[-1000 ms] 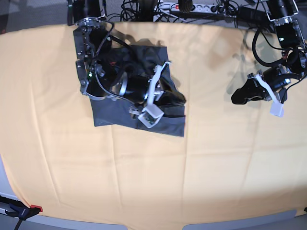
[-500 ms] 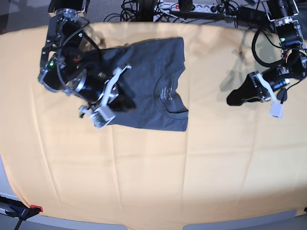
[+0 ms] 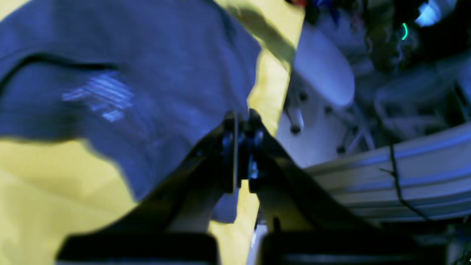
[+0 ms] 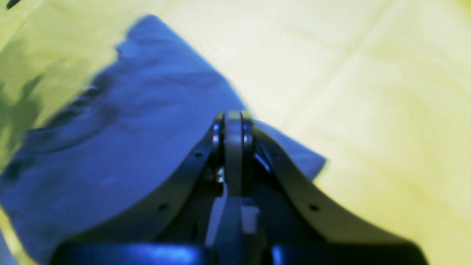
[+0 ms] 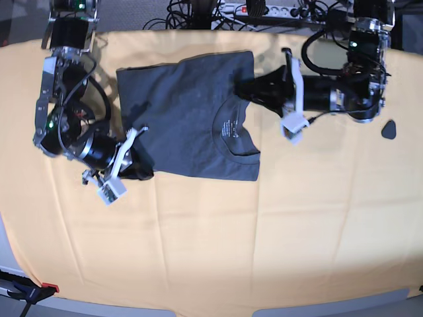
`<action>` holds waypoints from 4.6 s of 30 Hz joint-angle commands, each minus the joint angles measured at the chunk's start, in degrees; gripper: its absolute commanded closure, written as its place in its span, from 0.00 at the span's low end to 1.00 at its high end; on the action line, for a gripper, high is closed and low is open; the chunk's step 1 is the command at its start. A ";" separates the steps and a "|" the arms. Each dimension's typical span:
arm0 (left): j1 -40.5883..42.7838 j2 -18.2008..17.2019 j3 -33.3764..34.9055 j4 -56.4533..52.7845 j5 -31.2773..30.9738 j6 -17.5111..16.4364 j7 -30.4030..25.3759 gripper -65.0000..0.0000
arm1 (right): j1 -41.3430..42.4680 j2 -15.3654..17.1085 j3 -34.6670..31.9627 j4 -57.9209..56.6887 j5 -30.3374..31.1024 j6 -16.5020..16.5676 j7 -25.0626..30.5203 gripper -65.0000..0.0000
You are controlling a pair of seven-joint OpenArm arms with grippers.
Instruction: Fold the T-shirt properly
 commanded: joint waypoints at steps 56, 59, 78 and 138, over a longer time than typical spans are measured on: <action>-28.74 -0.72 22.14 -24.41 51.36 11.08 -29.44 1.00 | -11.28 13.84 -8.83 10.14 8.52 -5.62 -4.33 1.00; -30.77 -0.87 22.14 -24.41 51.34 11.10 -28.79 1.00 | -15.80 13.84 -8.63 14.73 8.09 -5.60 -5.60 1.00; -21.00 -11.69 20.85 -16.79 42.91 23.65 -20.63 1.00 | -7.91 13.51 -3.80 1.14 -3.37 -6.43 8.11 1.00; -14.27 4.26 -3.15 -26.99 11.10 -0.47 -18.82 1.00 | -17.46 4.00 -4.24 13.79 4.85 0.25 5.42 1.00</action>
